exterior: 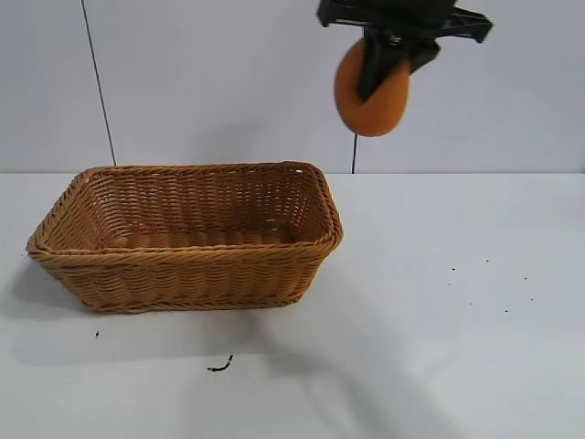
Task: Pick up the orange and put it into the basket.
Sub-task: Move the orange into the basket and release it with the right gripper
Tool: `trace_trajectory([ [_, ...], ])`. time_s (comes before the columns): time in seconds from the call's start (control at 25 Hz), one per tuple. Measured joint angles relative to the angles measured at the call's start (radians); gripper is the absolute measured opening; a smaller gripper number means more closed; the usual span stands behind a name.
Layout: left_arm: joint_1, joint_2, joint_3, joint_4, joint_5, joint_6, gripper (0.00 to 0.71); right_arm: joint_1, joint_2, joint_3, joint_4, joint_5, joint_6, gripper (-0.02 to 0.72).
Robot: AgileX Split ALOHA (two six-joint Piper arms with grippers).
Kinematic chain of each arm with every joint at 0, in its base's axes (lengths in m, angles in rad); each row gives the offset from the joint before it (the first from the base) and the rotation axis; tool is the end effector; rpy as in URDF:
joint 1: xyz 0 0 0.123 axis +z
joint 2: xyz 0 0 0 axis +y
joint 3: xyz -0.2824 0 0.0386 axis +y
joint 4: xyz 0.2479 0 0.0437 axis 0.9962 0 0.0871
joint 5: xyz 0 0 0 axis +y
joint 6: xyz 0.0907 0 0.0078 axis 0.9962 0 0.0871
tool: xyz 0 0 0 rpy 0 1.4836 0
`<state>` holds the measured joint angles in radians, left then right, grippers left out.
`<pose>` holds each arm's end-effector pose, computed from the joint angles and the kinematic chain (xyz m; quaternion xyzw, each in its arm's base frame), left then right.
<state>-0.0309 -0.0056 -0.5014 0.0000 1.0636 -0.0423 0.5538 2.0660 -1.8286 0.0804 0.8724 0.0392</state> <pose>-0.0060 0.0002 0.2773 -0.0049 0.8521 -0.0191 0.5229 0.3940 0.2502 0.2598 -0.2288 0.9344 0.1140 0.2480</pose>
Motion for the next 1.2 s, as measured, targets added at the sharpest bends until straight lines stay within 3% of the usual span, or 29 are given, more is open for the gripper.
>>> trace_trajectory([
  [0.28,0.0,0.0,0.0,0.0,0.0,0.0,0.666,0.02,0.168,0.0,0.022,-0.1,0.03,0.059],
  [0.56,0.0,0.0,0.0,0.0,0.0,0.0,0.666,0.02,0.24,0.0,0.055,-0.113,0.03,0.088],
  [0.64,0.0,0.0,0.0,0.0,0.0,0.0,0.666,0.02,0.237,0.0,0.057,-0.125,0.03,0.232],
  [0.68,0.0,0.0,0.0,0.0,0.0,0.0,0.666,0.02,0.234,0.0,0.058,-0.124,0.022,0.434],
  [0.72,0.0,0.0,0.0,0.0,0.0,0.0,0.666,0.02,0.228,-0.001,0.058,-0.122,0.01,0.517],
  [0.76,0.0,0.0,0.0,0.0,0.0,0.0,0.666,0.02,0.228,-0.001,0.058,-0.122,0.01,0.517],
  [0.8,0.0,0.0,0.0,0.0,0.0,0.0,0.666,0.02,0.223,-0.005,0.056,-0.109,-0.001,0.597],
  [0.88,0.0,0.0,0.0,0.0,0.0,0.0,0.666,0.02,0.208,-0.055,0.029,-0.035,-0.001,0.659],
  [1.08,0.0,0.0,0.0,0.0,0.0,0.0,0.666,0.02,0.188,-0.246,-0.093,0.183,0.05,0.675],
  [1.2,0.0,0.0,0.0,0.0,0.0,0.0,0.666,0.004,0.188,-0.323,-0.147,0.265,0.079,0.675],
])
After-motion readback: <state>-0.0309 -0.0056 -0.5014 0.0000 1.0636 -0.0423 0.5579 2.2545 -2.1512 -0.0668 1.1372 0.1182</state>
